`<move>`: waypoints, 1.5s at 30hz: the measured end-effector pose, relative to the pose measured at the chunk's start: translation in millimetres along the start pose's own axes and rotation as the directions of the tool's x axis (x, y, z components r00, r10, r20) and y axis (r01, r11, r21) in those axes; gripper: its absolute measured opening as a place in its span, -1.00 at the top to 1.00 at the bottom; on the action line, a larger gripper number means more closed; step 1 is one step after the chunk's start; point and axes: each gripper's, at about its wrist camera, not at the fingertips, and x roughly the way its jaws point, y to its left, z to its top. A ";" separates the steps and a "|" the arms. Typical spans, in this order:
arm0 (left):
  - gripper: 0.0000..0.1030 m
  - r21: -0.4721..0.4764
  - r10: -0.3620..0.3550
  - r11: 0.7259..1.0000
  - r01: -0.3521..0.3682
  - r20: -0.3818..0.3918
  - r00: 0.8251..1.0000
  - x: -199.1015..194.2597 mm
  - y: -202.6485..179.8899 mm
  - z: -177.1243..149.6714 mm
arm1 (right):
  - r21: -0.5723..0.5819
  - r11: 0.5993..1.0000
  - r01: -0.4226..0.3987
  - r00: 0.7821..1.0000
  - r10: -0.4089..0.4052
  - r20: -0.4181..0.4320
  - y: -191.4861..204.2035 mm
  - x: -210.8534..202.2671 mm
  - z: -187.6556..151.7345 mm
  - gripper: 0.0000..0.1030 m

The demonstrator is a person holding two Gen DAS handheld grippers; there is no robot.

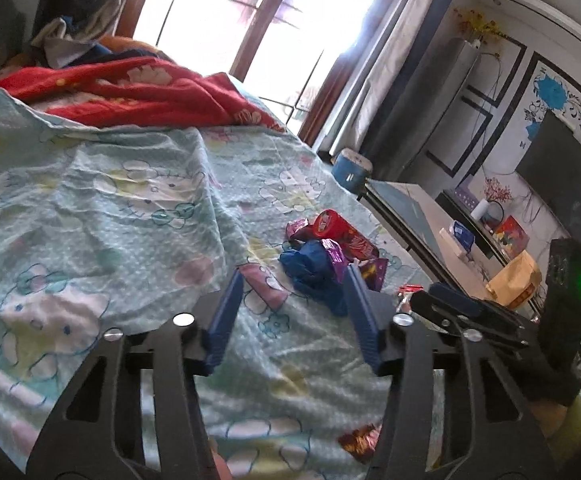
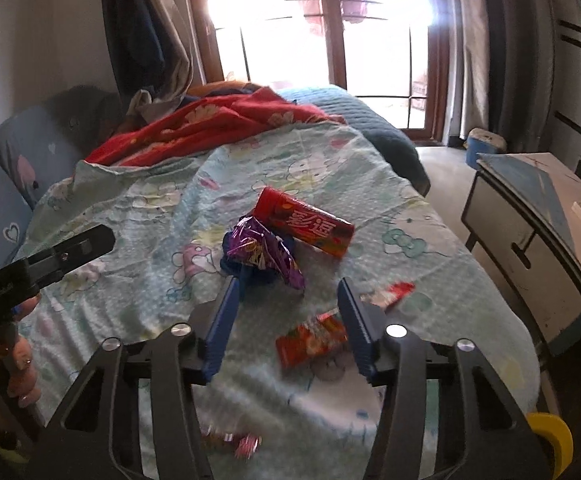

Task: Collect trash
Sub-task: 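Grasp the blue glove with the left tool while the right tool grasps the purple wrapper, then carry the blue glove and purple wrapper over the yellow bin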

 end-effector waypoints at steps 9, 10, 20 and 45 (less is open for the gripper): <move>0.37 -0.056 -0.034 0.998 0.030 -0.086 0.996 48.1 7.9 20.7 | -0.023 0.999 -0.033 0.998 0.032 -0.050 4.9 39.9 6.5 0.80; 0.37 -0.062 -0.038 0.998 0.032 -0.096 0.995 53.1 8.3 21.6 | -0.018 0.999 -0.038 0.998 0.037 -0.053 4.9 41.7 5.6 0.85; 0.50 -0.127 -0.085 0.990 0.061 -0.193 0.978 93.8 8.5 20.7 | 0.080 0.992 -0.098 0.995 0.095 0.044 -6.7 3.6 -2.0 0.97; 0.99 0.027 -0.131 0.991 0.133 -0.074 0.989 9.8 -36.8 -12.6 | 0.176 0.975 -0.139 0.983 0.115 0.144 -16.5 -83.6 -36.2 0.97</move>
